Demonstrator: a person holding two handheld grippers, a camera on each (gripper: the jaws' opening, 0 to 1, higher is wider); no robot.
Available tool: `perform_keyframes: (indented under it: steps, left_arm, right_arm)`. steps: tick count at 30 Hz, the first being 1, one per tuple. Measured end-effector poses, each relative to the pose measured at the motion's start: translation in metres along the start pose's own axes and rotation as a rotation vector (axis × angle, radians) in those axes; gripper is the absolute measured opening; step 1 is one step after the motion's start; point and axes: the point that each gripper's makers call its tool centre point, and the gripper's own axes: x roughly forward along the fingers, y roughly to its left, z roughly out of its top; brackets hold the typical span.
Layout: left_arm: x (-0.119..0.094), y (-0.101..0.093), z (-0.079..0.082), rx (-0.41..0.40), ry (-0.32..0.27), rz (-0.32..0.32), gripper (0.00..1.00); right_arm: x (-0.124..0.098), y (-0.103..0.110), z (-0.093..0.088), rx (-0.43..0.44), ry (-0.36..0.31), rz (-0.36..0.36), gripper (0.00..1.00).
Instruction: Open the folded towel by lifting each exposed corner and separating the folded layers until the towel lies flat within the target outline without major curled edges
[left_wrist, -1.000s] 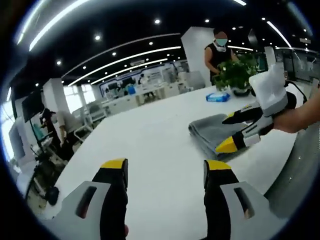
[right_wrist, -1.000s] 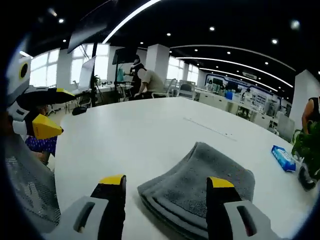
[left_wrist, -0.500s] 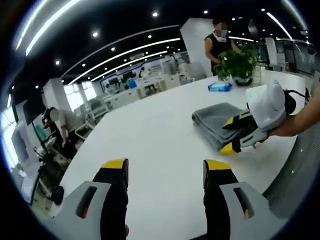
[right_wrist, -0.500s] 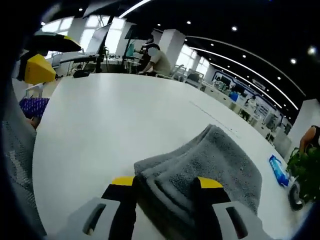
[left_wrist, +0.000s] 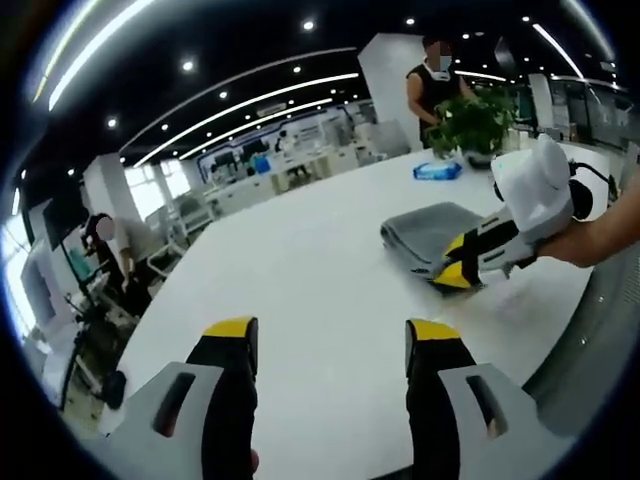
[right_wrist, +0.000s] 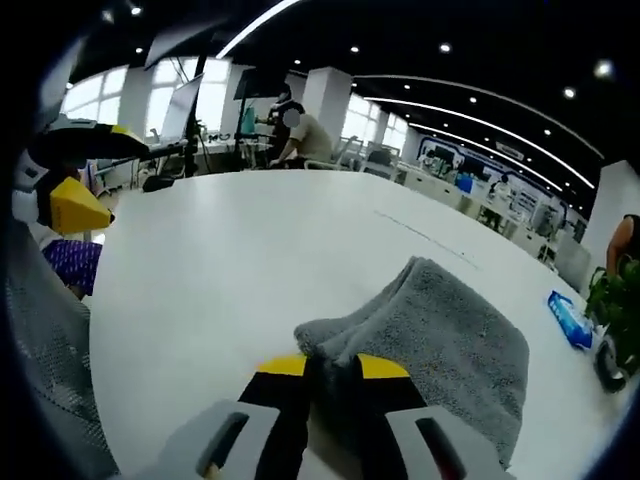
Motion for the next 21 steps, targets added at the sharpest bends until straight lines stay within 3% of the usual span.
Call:
perform_keyframes:
  steps: [7, 11, 17, 21]
  left_arm:
    - [-0.001, 0.001, 0.001, -0.002, -0.007, 0.004, 0.58]
    - [-0.002, 0.003, 0.001, -0.003, -0.009, 0.010, 0.57]
    - [0.000, 0.005, -0.006, 0.004, 0.027, 0.017, 0.57]
    - [0.001, 0.001, -0.006, 0.013, 0.029, 0.001, 0.56]
  right_arm:
    - [-0.016, -0.004, 0.010, 0.096, -0.035, 0.014, 0.07]
    - [-0.029, -0.010, 0.025, 0.150, -0.078, 0.009, 0.07]
    - [-0.048, -0.031, 0.048, 0.202, -0.154, -0.037, 0.07]
    - [-0.055, -0.043, 0.051, 0.259, -0.170, -0.052, 0.07]
